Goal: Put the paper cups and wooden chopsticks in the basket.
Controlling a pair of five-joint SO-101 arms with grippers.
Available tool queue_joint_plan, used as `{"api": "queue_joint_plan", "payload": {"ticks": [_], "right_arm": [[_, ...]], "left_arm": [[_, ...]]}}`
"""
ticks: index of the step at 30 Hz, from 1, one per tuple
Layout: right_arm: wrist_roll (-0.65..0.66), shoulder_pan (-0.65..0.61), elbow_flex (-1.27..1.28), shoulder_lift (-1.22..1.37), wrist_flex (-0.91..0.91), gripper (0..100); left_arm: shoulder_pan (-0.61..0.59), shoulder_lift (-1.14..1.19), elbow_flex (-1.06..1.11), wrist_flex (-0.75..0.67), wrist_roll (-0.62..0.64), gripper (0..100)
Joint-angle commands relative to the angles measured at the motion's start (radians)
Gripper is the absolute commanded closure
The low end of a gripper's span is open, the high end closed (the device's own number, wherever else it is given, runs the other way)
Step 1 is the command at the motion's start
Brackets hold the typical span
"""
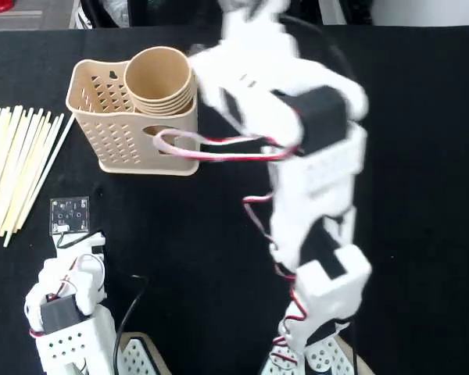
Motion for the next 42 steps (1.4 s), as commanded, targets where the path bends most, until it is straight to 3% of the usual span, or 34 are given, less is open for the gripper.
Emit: {"api": "queue_joint_plan", "payload": {"ticks": [1, 13, 17, 20, 27, 31, 33, 38, 42], "right_arm": [[-0.011, 0.106, 0.079, -0.114, 0.037, 85.2], [0.0, 0.262, 0.934, -0.489, -0.015, 91.7], [0.112, 0.35, 1.156, -0.532, -0.063, 91.5], [0.192, 0.387, 1.345, -0.53, -0.167, 91.4], [0.178, 0.47, 1.781, -0.533, -0.568, 92.2], [0.057, 0.476, 1.977, -0.542, -0.812, 95.6], [0.048, 0.482, 2.02, -0.578, -0.838, 95.9], [0.038, 0.526, 2.209, -0.834, -0.888, 96.0], [0.038, 0.512, 2.509, -1.122, -1.088, 95.9]], "left_arm": [[0.005, -0.003, 0.018, 0.005, -0.005, 97], [0.005, -0.003, 0.018, 0.005, -0.005, 97], [0.005, -0.003, 0.018, 0.005, -0.005, 97], [0.005, -0.003, 0.018, 0.005, -0.005, 97], [0.008, -0.003, 0.018, 0.005, -0.002, 97], [0.008, -0.003, 0.018, 0.005, -0.002, 97], [0.008, -0.003, 0.018, 0.005, -0.002, 97], [-0.012, -0.003, 0.018, 0.005, -0.006, 97], [-0.102, -0.003, 0.007, 0.009, -0.009, 97]]}}
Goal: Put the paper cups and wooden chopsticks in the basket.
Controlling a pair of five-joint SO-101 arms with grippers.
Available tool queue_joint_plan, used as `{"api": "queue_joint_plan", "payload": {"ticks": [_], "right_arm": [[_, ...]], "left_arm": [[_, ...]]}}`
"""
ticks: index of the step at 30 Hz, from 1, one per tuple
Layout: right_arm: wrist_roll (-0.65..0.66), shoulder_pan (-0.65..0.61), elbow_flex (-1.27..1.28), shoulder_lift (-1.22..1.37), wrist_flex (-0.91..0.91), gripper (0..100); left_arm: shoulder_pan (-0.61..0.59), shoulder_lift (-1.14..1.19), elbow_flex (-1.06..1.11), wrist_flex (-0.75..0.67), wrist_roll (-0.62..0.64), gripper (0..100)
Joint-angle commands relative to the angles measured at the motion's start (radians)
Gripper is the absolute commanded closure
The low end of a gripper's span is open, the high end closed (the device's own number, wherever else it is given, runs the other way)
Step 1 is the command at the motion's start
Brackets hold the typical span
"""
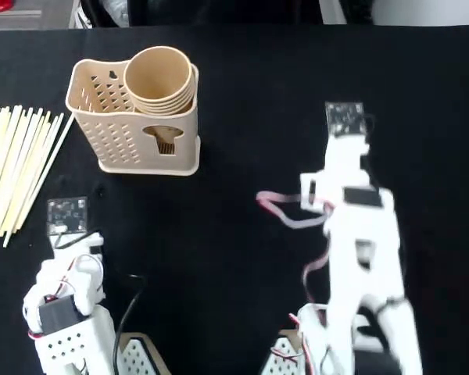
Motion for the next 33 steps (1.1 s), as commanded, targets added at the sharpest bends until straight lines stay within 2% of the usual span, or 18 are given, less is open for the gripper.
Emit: {"api": "queue_joint_plan", "payload": {"ticks": [1, 3, 6, 7, 11, 14, 16, 20, 23, 29, 33], "right_arm": [[-0.003, -0.009, 0.26, -0.283, -0.196, 95.7], [0.005, -0.043, 0.394, -0.417, -0.281, 95.6], [0.094, -0.1, 0.438, -0.562, -0.183, 95.3], [0.092, -0.121, 0.441, -0.593, -0.141, 95.3], [0.078, -0.152, 0.447, -0.661, -0.055, 95.6], [0.078, -0.153, 0.47, -0.671, -0.066, 95.6], [0.078, -0.153, 0.479, -0.671, -0.086, 95.6], [0.08, -0.153, 0.483, -0.671, -0.091, 95.6], [0.081, -0.153, 0.484, -0.671, -0.091, 95.6], [0.084, -0.155, 0.492, -0.671, -0.092, 95.6], [0.084, -0.155, 0.492, -0.671, -0.092, 95.6]], "left_arm": [[-0.085, -0.003, -0.005, 0.009, -0.031, 97], [-0.133, -0.003, -0.027, 0.015, -0.164, 97], [-0.168, -0.005, -0.051, 0.015, -0.437, 97], [-0.171, -0.006, -0.062, 0.014, -0.443, 97], [-0.206, 0.0, -0.245, 0.023, -0.316, 95], [-0.248, 0.046, -0.406, 0.02, -0.218, 85], [-0.255, 0.144, -0.513, 0.009, -0.206, 81], [-0.257, 0.523, -0.783, 0.012, -0.287, 81], [-0.265, 0.888, -1.043, 0.103, -0.345, 79], [-0.266, 1.516, -1.616, 0.336, -0.345, 72], [-0.262, 1.82, -1.945, 0.41, -0.321, 71]]}}
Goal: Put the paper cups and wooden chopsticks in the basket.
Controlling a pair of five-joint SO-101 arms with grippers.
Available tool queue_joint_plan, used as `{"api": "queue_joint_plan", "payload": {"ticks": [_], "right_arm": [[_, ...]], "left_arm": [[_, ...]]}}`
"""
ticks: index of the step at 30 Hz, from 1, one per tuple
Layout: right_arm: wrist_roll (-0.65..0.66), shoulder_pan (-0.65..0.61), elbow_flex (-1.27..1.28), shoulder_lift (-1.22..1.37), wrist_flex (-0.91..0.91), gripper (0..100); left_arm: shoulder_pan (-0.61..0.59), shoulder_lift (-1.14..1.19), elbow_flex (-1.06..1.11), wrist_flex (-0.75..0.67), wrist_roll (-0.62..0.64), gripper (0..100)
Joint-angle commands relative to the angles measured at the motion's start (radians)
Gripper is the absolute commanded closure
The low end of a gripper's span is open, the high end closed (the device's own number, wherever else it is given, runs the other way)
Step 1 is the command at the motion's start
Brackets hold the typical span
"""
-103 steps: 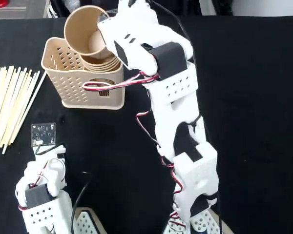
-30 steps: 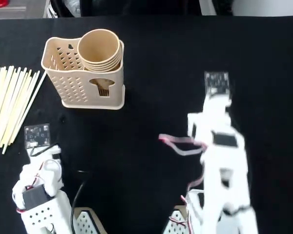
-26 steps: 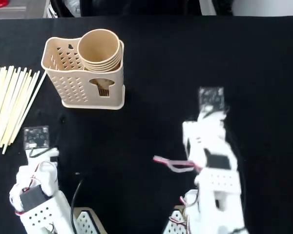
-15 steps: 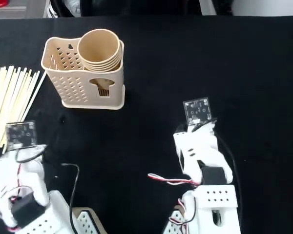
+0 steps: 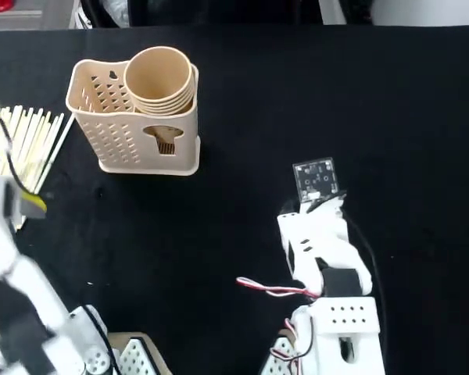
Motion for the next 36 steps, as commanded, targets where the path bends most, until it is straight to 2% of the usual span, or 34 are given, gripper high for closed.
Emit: {"api": "queue_joint_plan", "payload": {"ticks": [1, 10, 15, 20, 33, 36], "right_arm": [[0.011, -0.012, -0.005, -0.013, -0.018, 95.6], [0.012, -0.012, -0.005, -0.013, -0.02, 95.6], [0.009, -0.012, -0.005, -0.013, -0.02, 95.6], [0.009, -0.012, -0.005, -0.013, -0.02, 95.6], [0.011, -0.014, -0.008, -0.015, -0.02, 95.6], [0.012, -0.014, -0.008, -0.015, -0.02, 95.6]], "left_arm": [[-0.004, 0.285, -0.374, 0.046, 0.02, 71], [0.081, 0.792, -0.845, 0.043, 0.032, 71], [0.148, 0.994, -1.055, 0.04, 0.124, 72], [0.177, 1.188, -1.256, 0.018, 0.123, 72], [0.183, 1.562, -1.643, 0.029, 0.123, 72], [0.183, 1.594, -1.696, 0.051, 0.123, 77]]}}
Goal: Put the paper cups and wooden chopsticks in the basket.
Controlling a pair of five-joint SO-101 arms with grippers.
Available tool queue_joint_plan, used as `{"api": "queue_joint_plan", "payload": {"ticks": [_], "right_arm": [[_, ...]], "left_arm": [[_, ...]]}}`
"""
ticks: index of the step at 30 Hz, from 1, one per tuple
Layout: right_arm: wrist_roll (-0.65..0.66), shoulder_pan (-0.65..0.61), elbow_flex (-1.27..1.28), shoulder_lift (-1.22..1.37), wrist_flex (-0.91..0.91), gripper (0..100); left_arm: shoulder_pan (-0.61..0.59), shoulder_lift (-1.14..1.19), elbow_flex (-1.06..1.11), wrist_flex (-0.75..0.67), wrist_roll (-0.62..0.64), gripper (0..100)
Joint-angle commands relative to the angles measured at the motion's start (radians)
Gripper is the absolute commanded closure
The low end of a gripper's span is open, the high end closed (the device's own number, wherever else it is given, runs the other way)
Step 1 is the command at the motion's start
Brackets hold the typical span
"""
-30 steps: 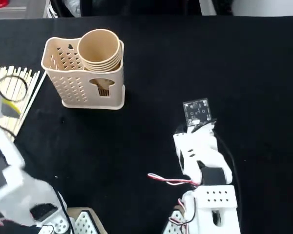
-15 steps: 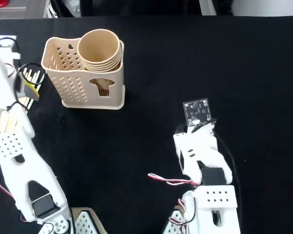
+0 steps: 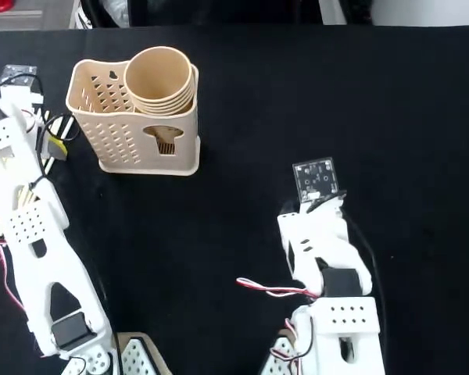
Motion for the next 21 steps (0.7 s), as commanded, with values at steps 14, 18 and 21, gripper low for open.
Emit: {"api": "queue_joint_plan", "payload": {"ticks": [14, 18, 21], "right_arm": [[0.012, -0.014, -0.007, -0.015, -0.02, 95.6], [0.012, -0.014, -0.007, -0.015, -0.02, 95.6], [0.012, -0.014, -0.007, -0.015, -0.02, 95.6]], "left_arm": [[0.013, 0.025, -0.053, 0.074, 0.009, 91], [0.01, 0.028, -0.053, 0.084, 0.011, 91], [0.005, 0.029, -0.048, 0.084, 0.009, 91]]}}
